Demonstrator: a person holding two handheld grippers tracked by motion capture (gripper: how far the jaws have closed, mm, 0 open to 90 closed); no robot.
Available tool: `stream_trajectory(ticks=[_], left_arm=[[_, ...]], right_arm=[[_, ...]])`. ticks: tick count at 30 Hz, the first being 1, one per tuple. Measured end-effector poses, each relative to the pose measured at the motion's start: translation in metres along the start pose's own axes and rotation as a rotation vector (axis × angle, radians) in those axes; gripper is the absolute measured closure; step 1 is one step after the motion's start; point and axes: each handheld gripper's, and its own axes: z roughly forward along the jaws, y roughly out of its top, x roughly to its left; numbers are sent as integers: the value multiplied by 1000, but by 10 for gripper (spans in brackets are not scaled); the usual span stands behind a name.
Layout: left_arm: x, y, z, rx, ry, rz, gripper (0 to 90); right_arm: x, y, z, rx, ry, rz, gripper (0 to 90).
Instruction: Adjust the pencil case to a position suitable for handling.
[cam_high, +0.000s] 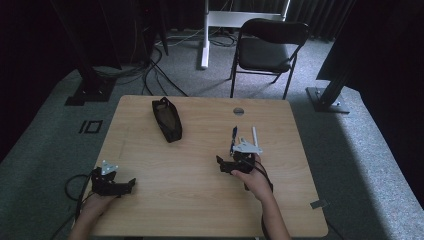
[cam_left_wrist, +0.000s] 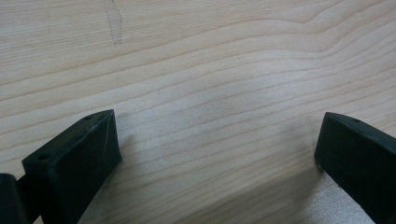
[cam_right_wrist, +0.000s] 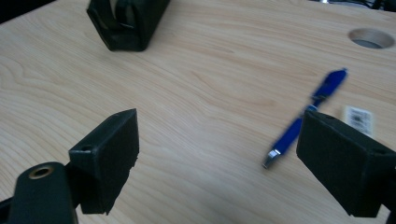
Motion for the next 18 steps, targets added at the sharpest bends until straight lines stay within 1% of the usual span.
stream_trajectory(ticks=[4, 9, 12, 14, 16, 18], left_arm=[[0, 0, 0, 0, 0, 0, 3], [0, 0, 0, 0, 0, 0, 3], [0, 0, 0, -1, 0, 0, 3], [0, 0, 0, -1, 0, -2, 3], [0, 0, 0, -2, 0, -2, 3], [0, 0, 0, -1, 0, -1, 3]], right_arm=[[8, 4, 8, -6, 19, 0, 128], [19, 8, 19, -13, 26, -19, 131], [25, 11, 28, -16, 40, -14, 130], [27, 12, 32, -10, 32, -33, 131], [30, 14, 37, -10, 35, -28, 131], [33, 16, 42, -10, 27, -36, 131]])
